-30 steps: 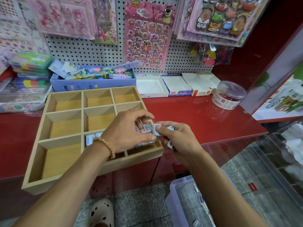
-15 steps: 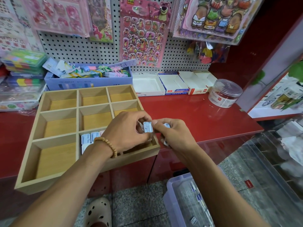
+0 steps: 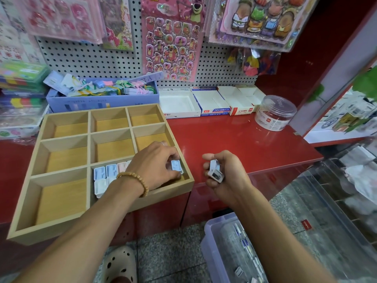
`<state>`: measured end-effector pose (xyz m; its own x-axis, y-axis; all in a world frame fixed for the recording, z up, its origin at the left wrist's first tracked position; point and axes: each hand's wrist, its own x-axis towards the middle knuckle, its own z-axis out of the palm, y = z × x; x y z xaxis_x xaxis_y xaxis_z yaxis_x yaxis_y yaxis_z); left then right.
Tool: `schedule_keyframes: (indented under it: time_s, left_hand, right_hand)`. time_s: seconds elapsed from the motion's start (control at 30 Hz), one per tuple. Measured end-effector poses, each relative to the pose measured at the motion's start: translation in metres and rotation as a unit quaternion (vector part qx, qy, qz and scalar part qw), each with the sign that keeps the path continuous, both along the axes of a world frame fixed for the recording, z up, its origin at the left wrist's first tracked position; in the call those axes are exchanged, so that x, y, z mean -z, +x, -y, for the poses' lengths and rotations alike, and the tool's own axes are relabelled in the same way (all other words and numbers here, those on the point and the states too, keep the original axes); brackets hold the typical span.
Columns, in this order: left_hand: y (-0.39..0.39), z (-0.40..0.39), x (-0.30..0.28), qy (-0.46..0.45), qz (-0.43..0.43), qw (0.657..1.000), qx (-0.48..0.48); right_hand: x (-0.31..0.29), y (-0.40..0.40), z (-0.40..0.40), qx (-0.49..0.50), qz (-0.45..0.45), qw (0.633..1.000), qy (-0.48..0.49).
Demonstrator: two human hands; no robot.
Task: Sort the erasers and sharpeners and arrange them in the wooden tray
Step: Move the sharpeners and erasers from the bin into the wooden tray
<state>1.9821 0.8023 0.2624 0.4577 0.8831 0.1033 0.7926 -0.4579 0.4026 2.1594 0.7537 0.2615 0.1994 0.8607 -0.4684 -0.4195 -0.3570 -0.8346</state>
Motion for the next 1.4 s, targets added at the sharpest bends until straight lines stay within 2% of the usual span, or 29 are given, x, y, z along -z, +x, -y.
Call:
schedule_keyframes:
  time_s: [0.1, 0.27, 0.53, 0.63, 0.7, 0.77, 0.83, 0.9, 1.03, 1.2, 1.4]
  left_hand:
    - [0.004, 0.001, 0.003, 0.007, -0.017, 1.0, -0.004]
    - [0.001, 0.001, -0.004, -0.004, -0.005, 1.0, -0.005]
    - [0.0, -0.002, -0.005, -0.024, 0.002, 1.0, 0.003]
    - [-0.002, -0.003, -0.006, -0.024, 0.005, 1.0, 0.002]
    - [-0.005, -0.003, -0.007, -0.021, 0.039, 0.999, -0.002]
    - [-0.006, -0.002, -0.01, -0.026, 0.125, 0.992, 0.006]
    - [-0.005, 0.002, -0.016, -0.066, 0.228, 0.971, 0.028]
    - [-0.005, 0.003, -0.019, -0.111, 0.278, 0.953, 0.051]
    - [-0.01, 0.0, -0.021, -0.142, 0.285, 0.945, 0.074]
    - [-0.015, -0.001, -0.022, -0.157, 0.315, 0.935, 0.05]
    - [-0.019, 0.001, -0.024, -0.188, 0.326, 0.927, 0.008]
  right_hand:
    - [0.001, 0.001, 0.0, 0.003, -0.004, 1.0, 0.012]
    - [0.003, 0.002, 0.004, -0.017, 0.063, 0.998, -0.007]
    - [0.007, 0.004, 0.007, -0.023, 0.03, 0.999, 0.017]
    - [0.005, -0.001, 0.006, -0.049, 0.045, 0.997, 0.032]
    - [0.003, -0.003, 0.005, -0.064, 0.059, 0.995, 0.042]
    - [0.001, -0.006, 0.004, -0.082, 0.069, 0.993, 0.058]
    - [-0.001, -0.009, 0.003, -0.112, 0.076, 0.988, 0.073]
    - [-0.003, -0.014, 0.001, -0.141, 0.074, 0.983, 0.086]
    - [-0.007, -0.02, -0.001, -0.166, 0.052, 0.98, 0.099]
    - [-0.011, -0.023, 0.002, -0.165, 0.029, 0.98, 0.103]
    - [-0.011, -0.024, 0.004, -0.132, 0.079, 0.983, 0.096]
